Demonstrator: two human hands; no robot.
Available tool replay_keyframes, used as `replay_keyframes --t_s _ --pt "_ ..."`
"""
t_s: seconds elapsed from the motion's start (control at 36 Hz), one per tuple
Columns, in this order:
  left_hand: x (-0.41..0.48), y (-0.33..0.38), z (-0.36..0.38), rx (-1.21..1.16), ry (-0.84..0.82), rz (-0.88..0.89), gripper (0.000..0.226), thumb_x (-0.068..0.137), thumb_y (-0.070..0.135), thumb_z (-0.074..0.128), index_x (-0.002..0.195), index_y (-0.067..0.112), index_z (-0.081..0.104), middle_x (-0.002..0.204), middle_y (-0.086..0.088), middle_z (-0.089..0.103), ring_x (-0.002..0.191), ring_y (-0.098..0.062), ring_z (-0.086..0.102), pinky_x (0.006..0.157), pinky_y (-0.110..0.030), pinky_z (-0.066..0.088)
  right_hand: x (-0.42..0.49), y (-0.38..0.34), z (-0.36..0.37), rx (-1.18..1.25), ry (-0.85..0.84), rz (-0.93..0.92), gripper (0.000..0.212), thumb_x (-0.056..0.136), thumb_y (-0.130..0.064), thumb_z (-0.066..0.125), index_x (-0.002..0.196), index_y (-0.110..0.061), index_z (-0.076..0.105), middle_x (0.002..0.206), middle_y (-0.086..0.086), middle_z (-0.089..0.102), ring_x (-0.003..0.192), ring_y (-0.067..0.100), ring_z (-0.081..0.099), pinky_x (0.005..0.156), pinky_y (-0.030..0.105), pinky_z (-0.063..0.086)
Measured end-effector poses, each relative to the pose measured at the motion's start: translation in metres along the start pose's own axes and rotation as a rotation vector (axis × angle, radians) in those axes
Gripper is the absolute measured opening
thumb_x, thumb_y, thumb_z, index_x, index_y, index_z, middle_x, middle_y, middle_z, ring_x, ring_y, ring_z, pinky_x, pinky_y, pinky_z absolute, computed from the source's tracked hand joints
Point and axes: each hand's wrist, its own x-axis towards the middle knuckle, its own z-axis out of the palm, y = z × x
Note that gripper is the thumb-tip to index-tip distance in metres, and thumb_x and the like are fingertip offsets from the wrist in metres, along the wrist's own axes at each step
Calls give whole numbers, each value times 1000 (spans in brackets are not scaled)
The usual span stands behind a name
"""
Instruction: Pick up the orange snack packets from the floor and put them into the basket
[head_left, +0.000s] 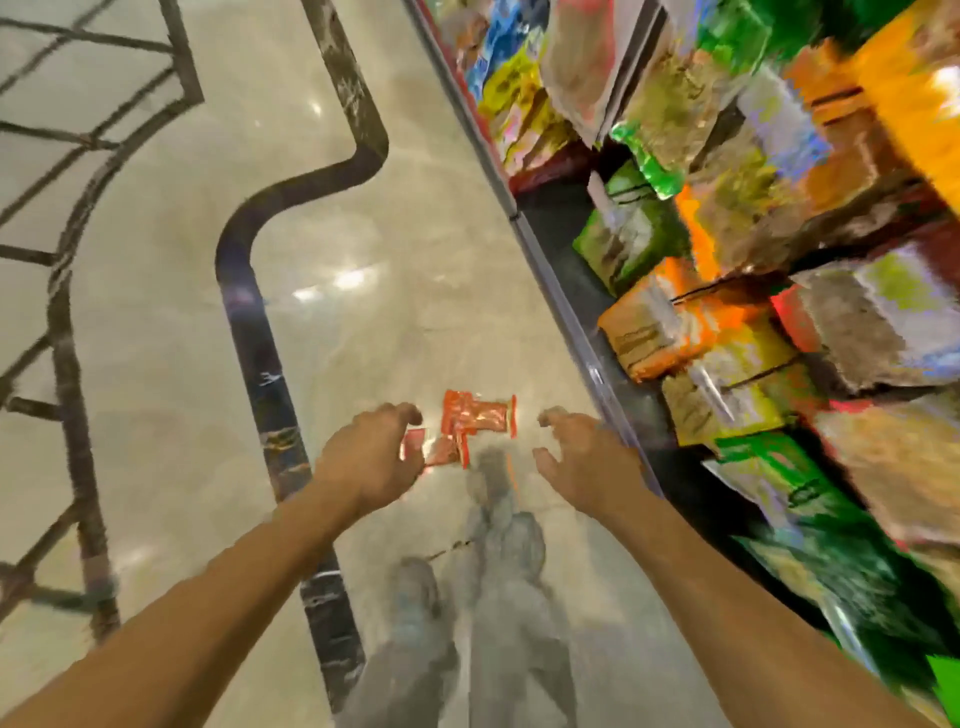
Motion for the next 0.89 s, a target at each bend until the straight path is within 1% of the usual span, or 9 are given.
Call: replay_keyframes --t_s 0.11,0.22,0.31,0.39,0.5,0.61,0.72,0.81,0.89 --pt "76 -41 70 0 -59 -38 45 87 33 59 130 21 54 127 -7 61 112 -28 60 93 -41 51 88 37 72 -63 -122 50 41 93 -36 56 129 -17 50 115 8 65 108 28 61 93 42 51" --pt "155 -83 146 18 -131 -79 49 86 33 60 133 22 52 127 -6 60 112 -29 59 91 -39 50 170 72 151 -77 -210 38 47 94 -34 55 137 -18 45 124 8 60 118 28 57 98 37 47" --pt "206 -118 208 45 -142 -85 51 83 35 64 130 20 54 123 -9 61 108 -31 60 88 -40 50 229 93 215 -115 -251 29 47 94 -33 55 138 -18 46 134 10 55 122 30 55 100 40 46" --pt "250 -147 267 89 -146 -89 52 79 36 65 128 18 57 119 -10 62 106 -33 60 86 -43 51 281 109 275 -117 -232 26 47 91 -31 57 135 -17 48 142 15 50 124 33 54 99 44 49" --pt "289 -176 336 133 -104 -60 71 70 50 69 132 19 50 124 -11 58 111 -35 56 88 -44 47 331 127 332 -122 -120 22 40 93 -26 56 129 -11 54 130 14 55 118 37 53 92 49 50" --pt "300 -189 385 105 25 -63 78 63 43 78 129 18 44 129 -12 49 115 -37 50 94 -49 37 358 148 369 -261 67 -113 55 89 -43 59 133 -11 49 138 12 47 126 36 43 99 48 42" --pt "303 -195 399 210 119 -80 71 59 40 79 120 19 50 109 -10 54 98 -34 52 84 -47 38 370 155 378 -307 144 -109 69 82 -46 66 139 -17 43 125 12 51 115 35 49 101 45 32" --pt "309 -198 394 245 69 -144 71 54 44 78 115 17 53 102 -9 55 94 -34 51 82 -45 35 372 152 369 -300 139 15 61 77 -54 65 123 -16 52 112 11 52 107 34 50 98 43 31" --pt "313 -197 383 148 -24 -251 55 55 47 75 99 19 59 97 -4 60 94 -29 55 85 -41 38 368 148 354 -72 5 193 49 75 -47 69 112 -17 58 112 7 57 108 31 54 93 42 43"
